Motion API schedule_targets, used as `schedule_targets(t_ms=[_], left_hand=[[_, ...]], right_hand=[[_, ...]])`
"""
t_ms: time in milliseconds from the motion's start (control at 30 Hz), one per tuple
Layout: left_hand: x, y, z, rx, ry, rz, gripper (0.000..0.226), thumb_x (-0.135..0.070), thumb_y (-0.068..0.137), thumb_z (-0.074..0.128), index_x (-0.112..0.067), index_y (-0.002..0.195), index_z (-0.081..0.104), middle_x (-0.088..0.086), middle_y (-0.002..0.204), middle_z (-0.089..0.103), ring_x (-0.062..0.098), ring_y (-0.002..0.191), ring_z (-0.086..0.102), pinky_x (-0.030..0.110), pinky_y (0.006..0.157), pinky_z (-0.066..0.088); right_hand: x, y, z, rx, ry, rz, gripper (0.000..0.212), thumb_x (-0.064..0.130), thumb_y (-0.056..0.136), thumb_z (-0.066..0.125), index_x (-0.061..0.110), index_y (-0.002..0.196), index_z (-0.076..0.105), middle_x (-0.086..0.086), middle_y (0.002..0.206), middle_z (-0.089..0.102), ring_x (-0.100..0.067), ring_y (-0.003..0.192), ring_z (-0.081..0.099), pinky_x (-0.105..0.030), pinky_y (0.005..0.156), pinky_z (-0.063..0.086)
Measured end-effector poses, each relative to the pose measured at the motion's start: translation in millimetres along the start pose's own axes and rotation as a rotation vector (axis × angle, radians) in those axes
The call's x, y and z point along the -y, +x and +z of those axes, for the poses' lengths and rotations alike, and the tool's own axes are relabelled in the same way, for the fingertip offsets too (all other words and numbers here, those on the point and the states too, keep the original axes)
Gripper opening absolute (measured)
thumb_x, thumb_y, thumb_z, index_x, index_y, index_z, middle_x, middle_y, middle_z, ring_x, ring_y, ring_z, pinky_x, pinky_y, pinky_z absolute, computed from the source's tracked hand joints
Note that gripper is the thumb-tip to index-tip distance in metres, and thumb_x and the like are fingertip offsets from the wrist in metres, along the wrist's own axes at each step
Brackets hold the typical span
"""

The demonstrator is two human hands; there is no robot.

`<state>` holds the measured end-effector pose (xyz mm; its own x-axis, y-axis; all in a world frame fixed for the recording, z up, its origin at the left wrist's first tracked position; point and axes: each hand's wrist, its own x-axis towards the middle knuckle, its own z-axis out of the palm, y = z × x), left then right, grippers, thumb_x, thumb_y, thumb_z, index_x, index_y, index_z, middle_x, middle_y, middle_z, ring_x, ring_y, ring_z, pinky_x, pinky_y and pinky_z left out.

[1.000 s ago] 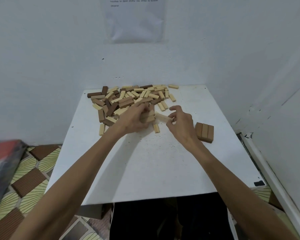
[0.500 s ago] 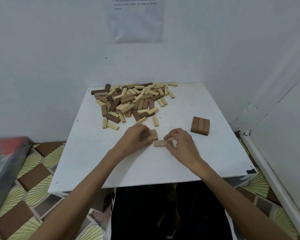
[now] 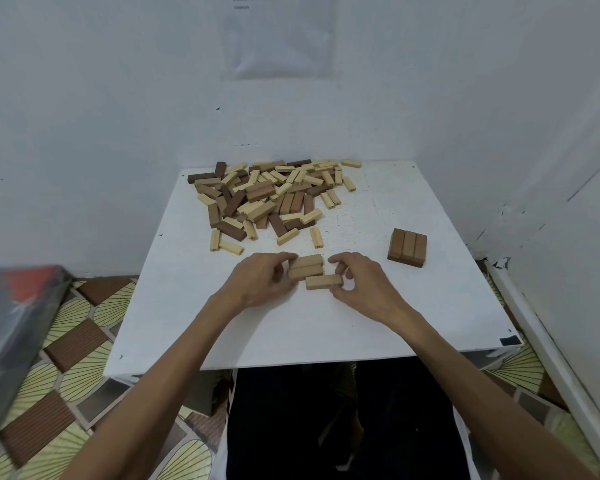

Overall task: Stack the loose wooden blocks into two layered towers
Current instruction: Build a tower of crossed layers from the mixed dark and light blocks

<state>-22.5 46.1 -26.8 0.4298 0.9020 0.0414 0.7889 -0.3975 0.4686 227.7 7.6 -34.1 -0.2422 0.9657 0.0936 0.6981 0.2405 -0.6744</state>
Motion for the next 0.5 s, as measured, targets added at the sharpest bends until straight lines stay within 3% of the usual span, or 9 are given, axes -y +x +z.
schedule_targets(t_ms=[67,200,333,400,500], left_hand=[[-3.0,4.4,-3.2,0.058,-0.07,0.026,0.037,-0.035,0.091,0.069,-0.025,0.126,0.066,-0.01,0.087,0.066,0.012,0.078,0.06,0.038,0.075,0.053],[-7.9,11.0,-13.0,0.225,-0.047,0.001,0.054,-0.04,0.086,0.066,-0.023,0.136,0.058,-0.011,0.102,0.064,0.014,0.091,0.059,0.03,0.08,0.045],[-18.1,14.0,-17.3,0.284,0.061,-0.071,0.083,-0.067,0.078,0.072,-0.028,0.145,0.043,-0.012,0.104,0.059,0.017,0.101,0.058,0.033,0.082,0.044],[-23.3,14.4,-13.1,0.267,0.113,-0.117,0.1,-0.077,0.069,0.075,-0.03,0.149,0.036,-0.013,0.097,0.055,0.017,0.096,0.056,0.034,0.081,0.044],[-23.9,15.5,-3.4,0.235,0.085,-0.158,0.095,-0.07,0.067,0.081,-0.025,0.142,0.045,-0.012,0.091,0.056,0.017,0.09,0.056,0.034,0.076,0.045]], right_hand=[[4.2,3.8,0.0,0.004,0.041,0.021,0.051,0.017,0.088,0.078,0.017,0.135,0.058,0.003,0.108,0.062,-0.011,0.092,0.054,-0.02,0.08,0.043],[5.2,10.2,0.2,0.059,-0.049,0.071,0.068,0.035,0.087,0.079,0.022,0.146,0.047,0.007,0.105,0.055,-0.014,0.101,0.051,-0.028,0.084,0.045],[4.8,18.8,-9.0,0.194,-0.095,0.102,0.087,0.049,0.085,0.074,0.025,0.157,0.031,0.012,0.096,0.057,-0.014,0.103,0.048,-0.032,0.082,0.045],[7.3,27.1,-15.7,0.256,-0.105,0.066,0.087,0.044,0.083,0.076,0.023,0.157,0.034,0.011,0.095,0.06,-0.012,0.098,0.054,-0.034,0.084,0.049],[10.7,39.3,-21.1,0.339,-0.116,0.043,0.083,0.032,0.082,0.078,0.018,0.154,0.039,0.004,0.095,0.067,-0.014,0.093,0.062,-0.036,0.088,0.052]])
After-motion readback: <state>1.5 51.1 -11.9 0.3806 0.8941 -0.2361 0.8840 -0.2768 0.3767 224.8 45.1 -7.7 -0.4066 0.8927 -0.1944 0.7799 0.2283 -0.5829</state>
